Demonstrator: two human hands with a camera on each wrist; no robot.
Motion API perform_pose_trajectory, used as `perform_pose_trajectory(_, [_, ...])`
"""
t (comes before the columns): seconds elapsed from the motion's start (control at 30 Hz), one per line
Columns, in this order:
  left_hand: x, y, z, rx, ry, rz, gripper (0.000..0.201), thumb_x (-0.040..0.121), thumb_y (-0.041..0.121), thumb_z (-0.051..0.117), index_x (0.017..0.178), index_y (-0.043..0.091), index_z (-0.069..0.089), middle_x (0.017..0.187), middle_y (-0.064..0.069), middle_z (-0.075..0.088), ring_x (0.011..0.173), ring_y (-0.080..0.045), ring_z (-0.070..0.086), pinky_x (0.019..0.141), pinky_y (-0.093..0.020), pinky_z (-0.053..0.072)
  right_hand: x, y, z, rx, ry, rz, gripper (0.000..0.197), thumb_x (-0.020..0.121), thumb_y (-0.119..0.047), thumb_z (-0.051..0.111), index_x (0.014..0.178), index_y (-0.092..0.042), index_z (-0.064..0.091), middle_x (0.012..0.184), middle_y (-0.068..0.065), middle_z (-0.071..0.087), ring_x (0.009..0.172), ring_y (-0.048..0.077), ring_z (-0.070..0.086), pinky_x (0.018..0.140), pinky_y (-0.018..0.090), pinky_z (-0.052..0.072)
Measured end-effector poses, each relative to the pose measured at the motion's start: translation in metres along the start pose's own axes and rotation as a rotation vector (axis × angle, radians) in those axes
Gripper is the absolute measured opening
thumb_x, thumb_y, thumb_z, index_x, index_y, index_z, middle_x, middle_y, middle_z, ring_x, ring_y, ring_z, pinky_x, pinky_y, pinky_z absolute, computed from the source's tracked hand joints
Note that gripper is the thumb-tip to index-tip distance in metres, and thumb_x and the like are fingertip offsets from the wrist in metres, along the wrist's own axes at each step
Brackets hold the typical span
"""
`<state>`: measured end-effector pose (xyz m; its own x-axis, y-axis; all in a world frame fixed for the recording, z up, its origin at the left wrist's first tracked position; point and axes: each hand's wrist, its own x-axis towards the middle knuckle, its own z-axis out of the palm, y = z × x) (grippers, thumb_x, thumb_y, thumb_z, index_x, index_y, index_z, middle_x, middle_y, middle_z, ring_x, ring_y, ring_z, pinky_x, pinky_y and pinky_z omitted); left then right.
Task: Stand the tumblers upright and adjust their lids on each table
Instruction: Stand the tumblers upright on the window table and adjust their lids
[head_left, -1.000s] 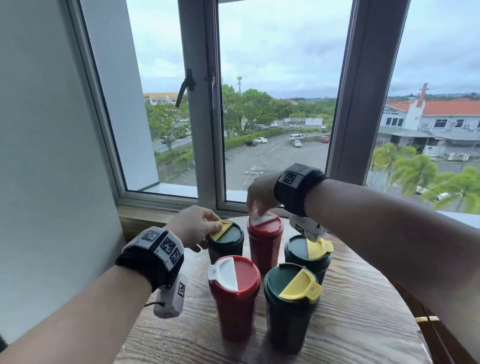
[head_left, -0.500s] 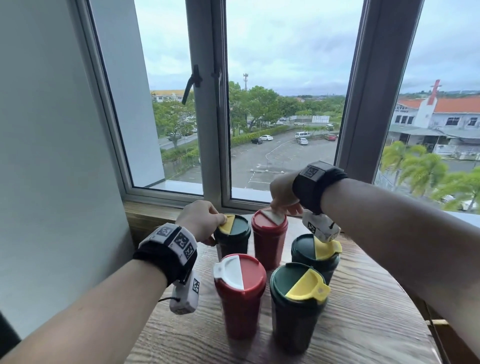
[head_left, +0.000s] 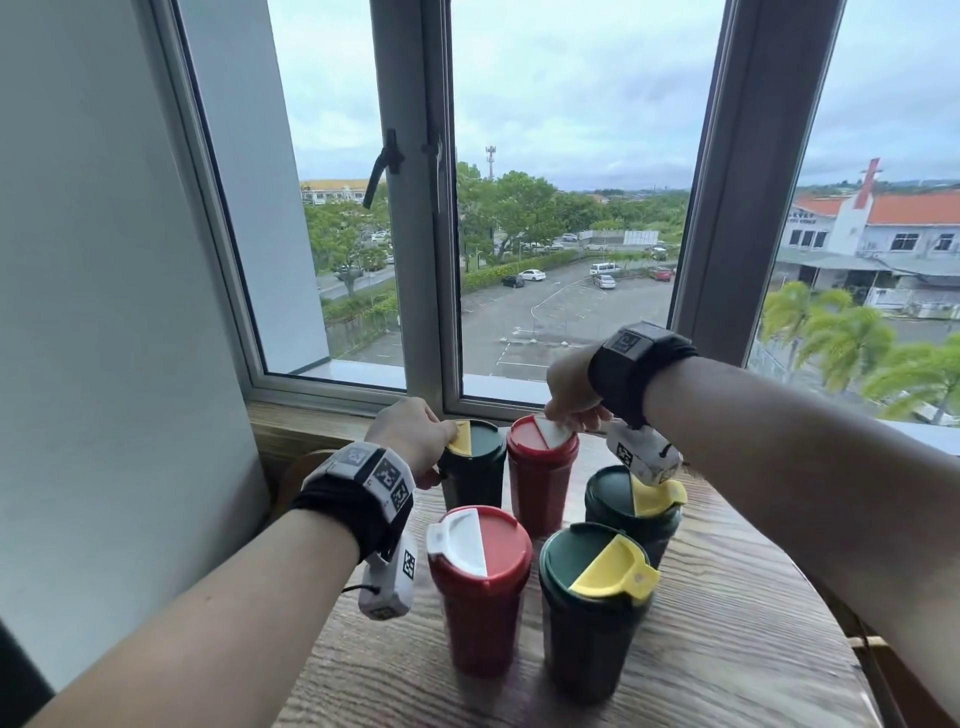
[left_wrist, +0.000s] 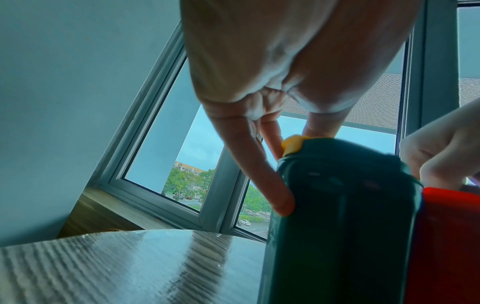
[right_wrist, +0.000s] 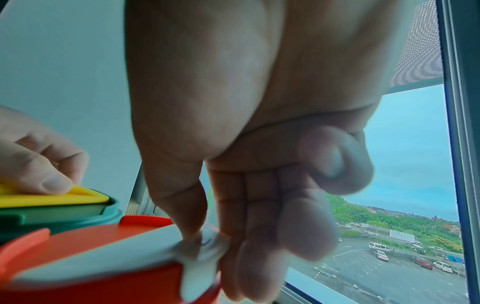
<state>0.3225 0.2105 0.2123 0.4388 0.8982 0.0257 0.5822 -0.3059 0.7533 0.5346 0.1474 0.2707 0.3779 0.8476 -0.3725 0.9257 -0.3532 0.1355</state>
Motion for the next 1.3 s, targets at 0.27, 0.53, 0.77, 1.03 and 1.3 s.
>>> perform_pose_trajectory(0.27, [-0.007,0.002,-0.002,0.135,-0.050,0.011,0.034,0.093,0.047,0.061,0.099,0.014,0.061,0.088,-0.009,0.072,0.071,-0.027,0.077,0.066,-0.050,0.065,-0.030,-0.001,-0.019,-0.011,0.150,0.004,0.035,0.099,-0.038,0.060,0.094,-0.007,0.076,0.084,0.005,0.080,0.050,0.010,0.061,0.050,0.024,0.043])
perform_pose_trajectory(0.53, [-0.021,-0.003,-0.017,0.358,0.036,0.179,0.060,0.094,0.061,0.052,0.133,0.016,0.055,0.127,-0.005,0.065,0.113,-0.023,0.061,0.095,-0.039,0.049,-0.077,0.018,-0.014,0.112,0.313,-0.120,0.028,0.095,-0.038,0.066,0.092,-0.012,0.078,0.079,-0.001,0.077,0.063,0.016,0.068,0.054,0.027,0.053])
perform_pose_trajectory(0.77, [-0.094,-0.012,-0.023,0.303,0.174,0.362,0.050,0.094,0.064,0.049,0.116,0.022,0.066,0.106,0.003,0.072,0.094,-0.015,0.066,0.084,-0.037,0.056,-0.136,0.046,0.044,0.155,0.320,-0.209,0.049,0.088,-0.055,0.071,0.125,-0.023,0.070,0.119,-0.006,0.070,0.109,0.018,0.064,0.098,0.041,0.053])
perform_pose_trajectory(1.03, [-0.146,-0.026,0.001,0.372,-0.053,0.400,0.098,0.074,0.086,0.049,0.147,0.022,0.048,0.145,0.004,0.054,0.129,-0.012,0.051,0.103,-0.029,0.040,-0.147,0.066,0.094,0.214,0.311,-0.169,0.066,0.073,-0.069,0.074,0.122,-0.025,0.068,0.117,-0.005,0.069,0.108,0.019,0.064,0.096,0.042,0.054])
perform_pose_trajectory(1.3, [-0.142,-0.036,-0.003,0.317,-0.154,0.394,0.104,0.074,0.056,0.078,0.159,0.021,0.030,0.163,0.003,0.033,0.148,-0.012,0.030,0.117,-0.027,0.022,-0.142,0.067,0.117,0.472,0.374,-0.234,0.066,0.073,-0.053,0.086,0.126,-0.019,0.065,0.107,0.001,0.072,0.083,0.016,0.070,0.079,0.040,0.063])
